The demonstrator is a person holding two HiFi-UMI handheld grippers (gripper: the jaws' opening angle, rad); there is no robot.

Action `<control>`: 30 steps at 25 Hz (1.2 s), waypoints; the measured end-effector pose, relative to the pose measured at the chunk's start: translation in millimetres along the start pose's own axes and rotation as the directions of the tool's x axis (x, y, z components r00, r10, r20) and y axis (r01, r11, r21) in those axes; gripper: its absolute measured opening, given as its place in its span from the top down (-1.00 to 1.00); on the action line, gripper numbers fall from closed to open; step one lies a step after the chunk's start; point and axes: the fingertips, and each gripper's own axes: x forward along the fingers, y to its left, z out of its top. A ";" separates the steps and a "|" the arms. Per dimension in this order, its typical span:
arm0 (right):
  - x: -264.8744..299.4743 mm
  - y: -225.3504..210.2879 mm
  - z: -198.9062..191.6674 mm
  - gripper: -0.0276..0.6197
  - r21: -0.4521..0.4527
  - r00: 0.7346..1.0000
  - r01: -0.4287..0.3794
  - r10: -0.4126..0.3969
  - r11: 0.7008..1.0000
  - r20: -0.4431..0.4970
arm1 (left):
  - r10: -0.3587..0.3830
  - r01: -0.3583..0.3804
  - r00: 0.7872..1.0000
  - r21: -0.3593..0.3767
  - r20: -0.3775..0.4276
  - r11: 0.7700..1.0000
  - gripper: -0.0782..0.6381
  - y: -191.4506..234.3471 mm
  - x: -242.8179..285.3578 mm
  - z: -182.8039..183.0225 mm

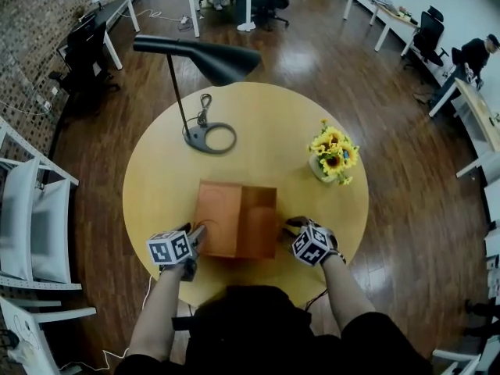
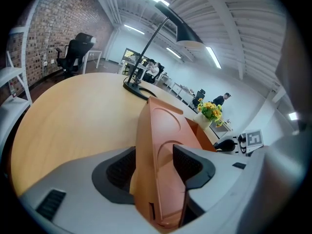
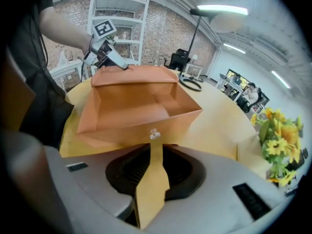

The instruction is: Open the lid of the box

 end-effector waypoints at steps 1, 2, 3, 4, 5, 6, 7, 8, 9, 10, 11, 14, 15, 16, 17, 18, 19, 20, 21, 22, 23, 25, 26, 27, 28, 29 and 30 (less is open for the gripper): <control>-6.2 -4.3 -1.3 0.65 0.043 0.999 0.025 -0.026 0.999 0.019 | -0.002 0.002 1.000 0.015 0.011 1.000 0.13 -1.0 1.0 1.9; -13.2 -8.5 -1.7 0.65 0.093 0.998 0.048 -0.053 0.994 0.041 | -0.003 0.003 1.000 0.029 0.022 1.000 0.13 -1.8 1.4 3.6; -21.6 -11.5 -0.5 0.65 0.141 0.995 0.066 -0.076 0.988 0.069 | -0.004 0.003 0.999 0.039 0.033 0.999 0.13 -2.1 0.8 4.8; -31.4 -13.5 2.0 0.65 0.184 0.990 0.080 -0.099 0.980 0.099 | -0.005 0.003 0.999 0.042 0.045 0.999 0.14 -1.9 -0.9 5.7; -42.5 -14.6 5.3 0.65 0.222 0.984 0.091 -0.123 0.971 0.132 | -0.009 0.006 0.998 0.039 0.059 0.999 0.14 -1.9 -3.1 6.6; -54.6 -15.4 9.2 0.65 0.258 0.975 0.101 -0.148 0.961 0.167 | -0.015 0.013 0.997 0.034 0.074 0.999 0.14 -2.5 -5.6 8.0; -67.7 -16.5 13.9 0.65 0.293 0.963 0.110 -0.175 0.950 0.205 | -0.023 0.021 0.996 0.029 0.092 0.999 0.15 -3.7 -8.4 10.3; -81.9 -18.2 19.1 0.65 0.330 0.948 0.118 -0.205 0.937 0.245 | -0.031 0.028 0.993 0.025 0.114 0.999 0.15 -5.4 -11.8 13.8; -96.8 -20.6 24.4 0.65 0.369 0.928 0.121 -0.237 0.921 0.287 | -0.038 0.036 0.989 0.020 0.140 0.999 0.15 -7.7 -16.3 18.5; -112.0 -23.1 29.5 0.65 0.410 0.906 0.117 -0.266 0.904 0.328 | -0.046 0.045 0.984 0.011 0.171 0.999 0.17 -10.2 -21.9 23.8; -127.0 -24.9 34.7 0.65 0.450 0.883 0.104 -0.291 0.887 0.369 | -0.056 0.057 0.978 -0.003 0.203 0.998 0.20 -13.2 -28.8 29.6; -168.2 -23.9 53.5 0.65 0.541 0.803 0.040 -0.349 0.840 0.483 | -0.102 0.122 0.947 -0.049 0.306 0.991 0.20 -26.8 -57.3 49.9; -179.3 -23.4 59.1 0.65 0.564 0.776 0.026 -0.372 0.826 0.509 | -0.121 0.147 0.932 -0.053 0.341 0.988 0.20 -32.9 -68.3 57.6; -188.7 -23.6 63.5 0.65 0.585 0.751 0.014 -0.395 0.811 0.529 | -0.142 0.173 0.916 -0.050 0.376 0.984 0.20 -39.6 -79.7 65.7; -197.4 -24.5 67.2 0.65 0.606 0.726 0.003 -0.419 0.795 0.545 | -0.164 0.197 0.896 -0.041 0.412 0.979 0.20 -46.3 -91.7 74.0; -206.1 -25.8 70.4 0.67 0.626 0.700 -0.005 -0.444 0.780 0.558 | -0.186 0.221 0.875 -0.027 0.448 0.975 0.20 -52.6 -104.4 82.1; -215.0 -27.1 73.2 0.82 0.643 0.674 -0.007 -0.471 0.766 0.569 | -0.206 0.241 0.851 -0.012 0.484 0.970 0.22 -58.4 -117.6 89.9; -223.8 -28.2 75.8 0.89 0.653 0.649 -0.002 -0.496 0.757 0.577 | -0.223 0.257 0.827 0.006 0.516 0.967 0.23 -63.3 -130.2 97.0; -231.8 -28.9 78.4 0.90 0.657 0.629 0.009 -0.515 0.753 0.582 | -0.237 0.267 0.807 0.024 0.541 0.963 0.26 -67.7 -141.1 102.9; -238.9 -29.3 80.8 0.90 0.659 0.615 0.021 -0.530 0.752 0.584 | -0.251 0.273 0.790 0.045 0.560 0.961 0.26 -72.4 -150.6 107.9; -245.5 -29.5 83.2 0.90 0.661 0.602 0.028 -0.541 0.750 0.588 | -0.265 0.277 0.775 0.069 0.574 0.958 0.26 -77.8 -159.3 111.8; -258.6 -28.7 87.9 0.91 0.672 0.568 0.008 -0.556 0.741 0.606 | -0.294 0.273 0.752 0.126 0.591 0.954 0.26 -89.7 -176.1 115.7; -264.8 -27.5 90.5 0.91 0.676 0.549 -0.009 -0.561 0.737 0.619 | -0.306 0.266 0.744 0.157 0.594 0.951 0.26 -95.2 -183.9 115.9; -270.4 -25.3 93.6 0.91 0.677 0.532 -0.023 -0.565 0.735 0.631 | -0.317 0.257 0.739 0.186 0.594 0.948 0.27 -99.7 -190.7 115.1; -274.7 -22.4 96.8 0.91 0.674 0.519 -0.030 -0.565 0.738 0.641 | -0.326 0.249 0.737 0.211 0.592 0.945 0.30 -103.3 -196.3 113.4; -277.5 -19.1 99.5 0.91 0.669 0.511 -0.034 -0.563 0.742 0.650 | -0.334 0.244 0.735 0.230 0.590 0.942 0.30 -105.7 -200.7 110.9; -278.6 -16.0 101.1 0.91 0.665 0.508 -0.039 -0.558 0.746 0.656 | -0.339 0.243 0.733 0.239 0.589 0.940 0.30 -106.5 -204.0 107.8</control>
